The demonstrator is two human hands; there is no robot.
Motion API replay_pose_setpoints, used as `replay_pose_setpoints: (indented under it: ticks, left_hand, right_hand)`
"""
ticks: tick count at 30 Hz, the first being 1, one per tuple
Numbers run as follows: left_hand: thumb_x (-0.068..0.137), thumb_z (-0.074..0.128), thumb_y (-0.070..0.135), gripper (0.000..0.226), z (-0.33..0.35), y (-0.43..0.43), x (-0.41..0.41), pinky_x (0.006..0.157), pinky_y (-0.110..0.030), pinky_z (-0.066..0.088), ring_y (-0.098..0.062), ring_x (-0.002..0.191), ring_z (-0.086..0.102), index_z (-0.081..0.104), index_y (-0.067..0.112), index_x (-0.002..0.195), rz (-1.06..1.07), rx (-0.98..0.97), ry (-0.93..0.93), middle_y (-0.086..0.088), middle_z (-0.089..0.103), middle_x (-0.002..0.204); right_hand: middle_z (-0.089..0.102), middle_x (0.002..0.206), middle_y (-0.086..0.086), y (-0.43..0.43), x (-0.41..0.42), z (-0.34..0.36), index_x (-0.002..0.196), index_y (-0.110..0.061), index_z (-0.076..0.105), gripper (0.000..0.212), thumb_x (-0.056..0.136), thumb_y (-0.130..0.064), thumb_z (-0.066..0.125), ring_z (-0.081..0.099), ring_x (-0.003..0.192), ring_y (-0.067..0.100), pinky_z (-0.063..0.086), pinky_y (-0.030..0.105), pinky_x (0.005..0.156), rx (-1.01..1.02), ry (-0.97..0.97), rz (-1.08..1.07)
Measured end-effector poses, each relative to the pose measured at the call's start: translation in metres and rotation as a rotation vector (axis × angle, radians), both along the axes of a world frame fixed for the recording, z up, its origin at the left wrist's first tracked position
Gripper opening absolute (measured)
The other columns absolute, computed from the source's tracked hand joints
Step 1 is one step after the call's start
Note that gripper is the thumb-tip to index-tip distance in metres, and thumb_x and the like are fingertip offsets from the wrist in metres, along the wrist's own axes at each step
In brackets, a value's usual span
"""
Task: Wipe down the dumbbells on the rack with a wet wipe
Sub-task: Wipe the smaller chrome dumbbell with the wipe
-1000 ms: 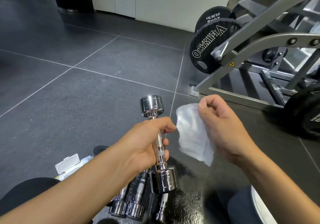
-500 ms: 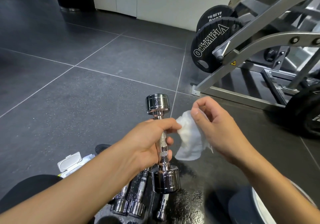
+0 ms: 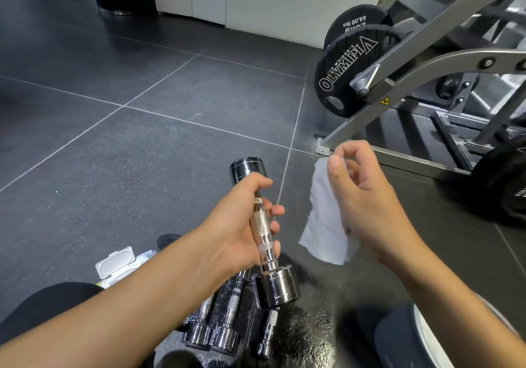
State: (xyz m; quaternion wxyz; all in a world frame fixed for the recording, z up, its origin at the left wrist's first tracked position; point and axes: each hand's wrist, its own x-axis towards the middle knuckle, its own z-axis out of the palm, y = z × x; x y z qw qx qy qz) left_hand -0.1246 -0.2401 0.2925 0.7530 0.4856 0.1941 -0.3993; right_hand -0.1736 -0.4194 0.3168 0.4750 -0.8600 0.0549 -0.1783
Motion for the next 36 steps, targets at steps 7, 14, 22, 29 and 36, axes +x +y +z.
replay_pose_setpoints:
  ticks: [7,14,22,29,36]
  left_hand:
    - [0.093,0.058,0.038,0.025,0.007,-0.011,-0.011,0.062,-0.037,0.058,-0.024,0.061,0.064,0.066,0.015,0.084,-0.074,-0.195,-0.079,-0.007,0.064,0.070]
    - [0.092,0.057,0.056,0.042,0.002,-0.015,-0.010,0.061,-0.033,0.047,-0.023,0.060,0.062,0.071,0.017,0.094,-0.064,-0.175,-0.033,-0.009,0.067,0.080]
    - [0.087,0.060,0.062,0.043,-0.003,-0.020,-0.011,0.071,-0.034,0.049,-0.020,0.065,0.059,0.062,0.022,0.070,-0.040,-0.105,-0.015,-0.001,0.059,0.072]
    - [0.085,0.068,0.065,0.046,-0.010,-0.024,-0.012,0.089,-0.043,0.057,-0.027,0.074,0.067,0.069,0.020,0.078,0.002,-0.079,0.015,-0.006,0.070,0.081]
    - [0.085,0.069,0.069,0.067,-0.006,-0.025,-0.015,0.093,-0.047,0.059,-0.032,0.092,0.070,0.076,0.013,0.121,-0.025,-0.052,-0.044,-0.012,0.071,0.104]
  right_hand:
    - [0.073,0.114,0.007,0.045,-0.015,0.005,0.112,-0.023,0.069,0.025,0.110,-0.022,0.044,0.073,0.102,0.035,0.063,0.045,0.069,0.448,0.324,0.354]
    - [0.066,0.096,0.002,0.040,-0.016,-0.016,0.095,-0.026,0.057,0.026,0.086,-0.013,0.078,0.069,0.070,0.022,0.063,0.049,0.059,0.050,0.251,0.155]
    - [0.058,0.101,-0.012,0.052,-0.010,-0.022,0.100,-0.033,0.048,0.025,0.087,-0.047,0.062,0.059,0.092,0.012,0.047,0.033,0.075,-0.219,0.409,0.045]
    - [0.069,0.099,0.003,0.050,0.001,-0.019,0.096,-0.026,0.058,0.020,0.095,-0.046,0.052,0.063,0.094,0.028,0.049,0.039,0.074,-0.350,0.564,0.087]
    - [0.072,0.086,0.015,0.047,0.014,-0.034,0.087,-0.015,0.068,0.018,0.089,-0.030,0.059,0.065,0.069,0.023,0.050,0.032,0.061,0.243,0.634,0.059]
